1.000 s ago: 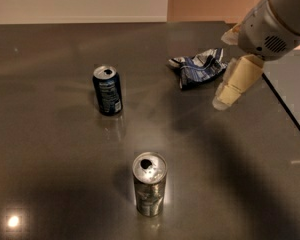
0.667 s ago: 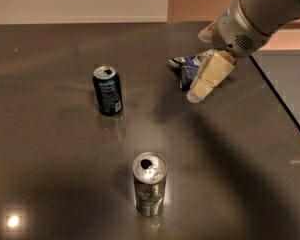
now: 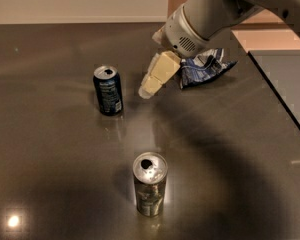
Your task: Move pepsi can near redbull can
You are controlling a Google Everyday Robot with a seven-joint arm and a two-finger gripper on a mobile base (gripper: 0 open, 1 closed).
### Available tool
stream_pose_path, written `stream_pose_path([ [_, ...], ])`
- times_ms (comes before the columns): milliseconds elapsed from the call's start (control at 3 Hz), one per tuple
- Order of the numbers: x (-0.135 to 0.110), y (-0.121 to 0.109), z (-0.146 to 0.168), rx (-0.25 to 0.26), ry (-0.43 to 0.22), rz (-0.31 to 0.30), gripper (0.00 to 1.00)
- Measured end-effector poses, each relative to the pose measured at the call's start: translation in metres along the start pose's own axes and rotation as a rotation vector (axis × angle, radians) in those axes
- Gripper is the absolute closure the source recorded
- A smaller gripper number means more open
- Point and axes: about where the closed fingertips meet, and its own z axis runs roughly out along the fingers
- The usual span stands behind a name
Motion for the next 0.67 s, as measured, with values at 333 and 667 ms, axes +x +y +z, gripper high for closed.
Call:
stream_pose_path([
  [333, -0.028, 0.002, 0.035, -0.043, -0.037, -0.024, 0.00],
  [667, -0.041, 0.008, 0.066, -0.088, -0.044, -0.039, 0.00],
])
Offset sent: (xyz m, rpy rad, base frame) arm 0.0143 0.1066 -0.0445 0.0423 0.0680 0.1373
